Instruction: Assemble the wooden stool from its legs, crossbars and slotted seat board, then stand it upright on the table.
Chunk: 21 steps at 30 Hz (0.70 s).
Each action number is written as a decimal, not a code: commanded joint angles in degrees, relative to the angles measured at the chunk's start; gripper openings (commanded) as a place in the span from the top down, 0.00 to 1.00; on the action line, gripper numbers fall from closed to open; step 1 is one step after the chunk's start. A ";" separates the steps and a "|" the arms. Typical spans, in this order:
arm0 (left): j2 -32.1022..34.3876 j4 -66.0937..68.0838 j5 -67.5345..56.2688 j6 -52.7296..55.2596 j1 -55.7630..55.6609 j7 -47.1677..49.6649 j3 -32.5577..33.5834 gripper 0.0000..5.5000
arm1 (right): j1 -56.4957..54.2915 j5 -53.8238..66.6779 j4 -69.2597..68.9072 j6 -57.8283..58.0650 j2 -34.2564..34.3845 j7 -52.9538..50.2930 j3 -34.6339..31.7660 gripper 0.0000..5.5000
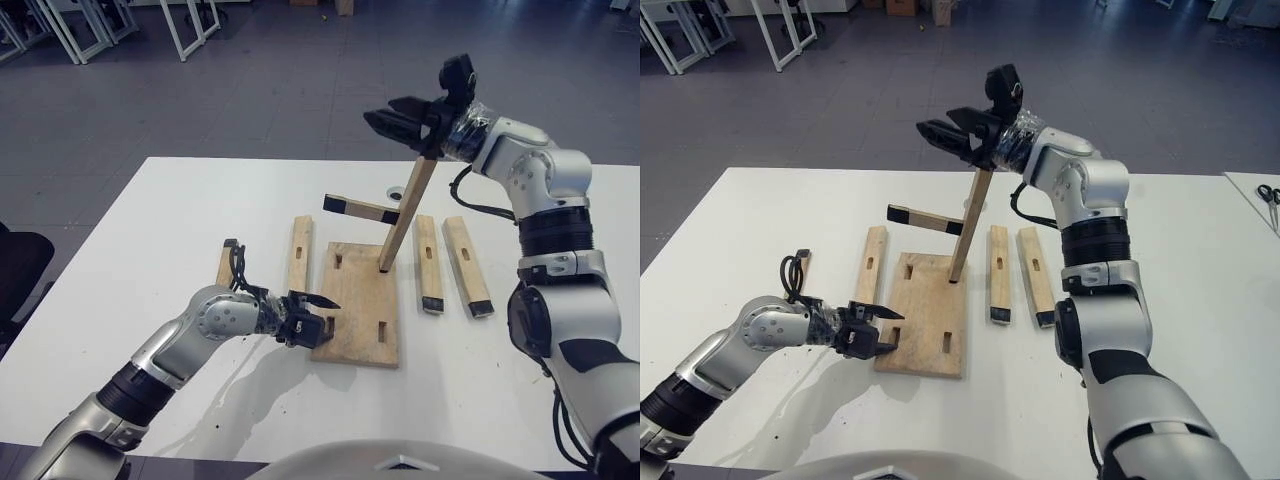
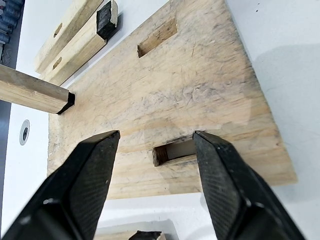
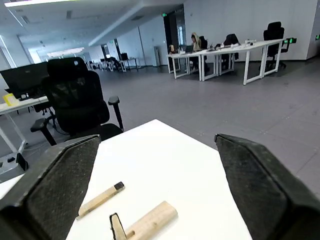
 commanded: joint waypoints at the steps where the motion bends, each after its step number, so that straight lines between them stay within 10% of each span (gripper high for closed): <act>1: -0.54 6.61 6.21 2.96 4.09 -0.94 -4.89 0.50 | -3.34 7.25 -9.78 1.78 -1.62 -5.13 -9.13 0.23; 12: -2.94 2.52 3.09 11.54 0.54 1.87 0.37 0.50 | 21.37 9.76 -30.60 3.32 -0.96 -25.19 -19.42 0.23; 21: -1.56 -4.79 0.16 19.26 -1.32 0.80 5.65 0.50 | 45.15 0.85 -42.15 3.12 -0.03 -31.45 -9.67 0.23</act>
